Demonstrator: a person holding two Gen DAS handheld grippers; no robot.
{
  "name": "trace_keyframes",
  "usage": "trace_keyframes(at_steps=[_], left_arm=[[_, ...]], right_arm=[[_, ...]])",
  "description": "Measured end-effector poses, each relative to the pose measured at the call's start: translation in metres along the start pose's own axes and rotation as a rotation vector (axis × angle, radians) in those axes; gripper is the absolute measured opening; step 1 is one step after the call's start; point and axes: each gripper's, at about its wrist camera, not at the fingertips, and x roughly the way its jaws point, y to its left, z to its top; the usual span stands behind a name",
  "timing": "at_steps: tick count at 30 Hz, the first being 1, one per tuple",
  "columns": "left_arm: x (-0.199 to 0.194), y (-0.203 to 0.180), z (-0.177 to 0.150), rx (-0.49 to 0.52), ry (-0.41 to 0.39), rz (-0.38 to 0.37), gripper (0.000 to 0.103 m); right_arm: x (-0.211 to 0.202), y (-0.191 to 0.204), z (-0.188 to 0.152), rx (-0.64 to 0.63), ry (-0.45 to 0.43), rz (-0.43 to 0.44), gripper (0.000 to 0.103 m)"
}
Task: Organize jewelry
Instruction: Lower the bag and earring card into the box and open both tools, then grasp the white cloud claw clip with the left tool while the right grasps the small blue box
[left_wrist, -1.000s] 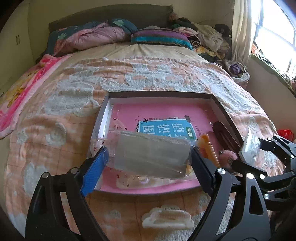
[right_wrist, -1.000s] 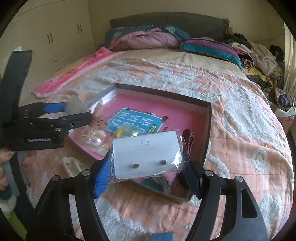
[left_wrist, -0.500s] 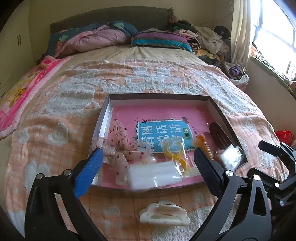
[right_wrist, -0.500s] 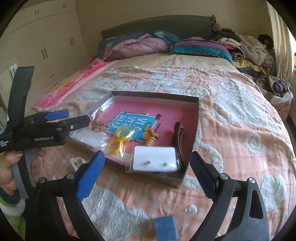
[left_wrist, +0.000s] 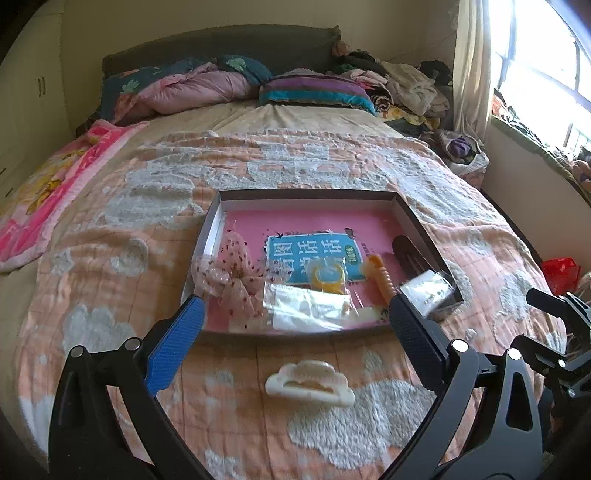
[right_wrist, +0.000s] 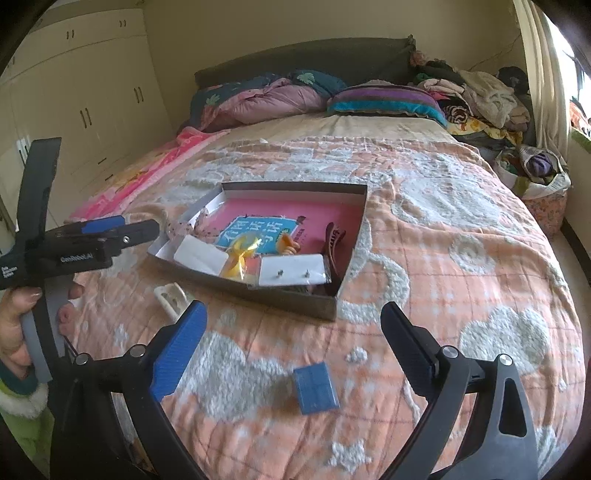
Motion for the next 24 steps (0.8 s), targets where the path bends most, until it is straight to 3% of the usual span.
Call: trace_keyframes(at_steps=[12, 24], left_arm=[[-0.004, 0.001, -0.029, -0.010, 0.045, 0.012, 0.093], [0.032, 0.000, -0.063, -0.001, 0.135, 0.003, 0.093]], right_arm=[[0.001, -0.001, -0.031, -0.008, 0.063, -0.007, 0.095], [0.034, -0.008, -0.051, -0.008, 0.166, -0.008, 0.095]])
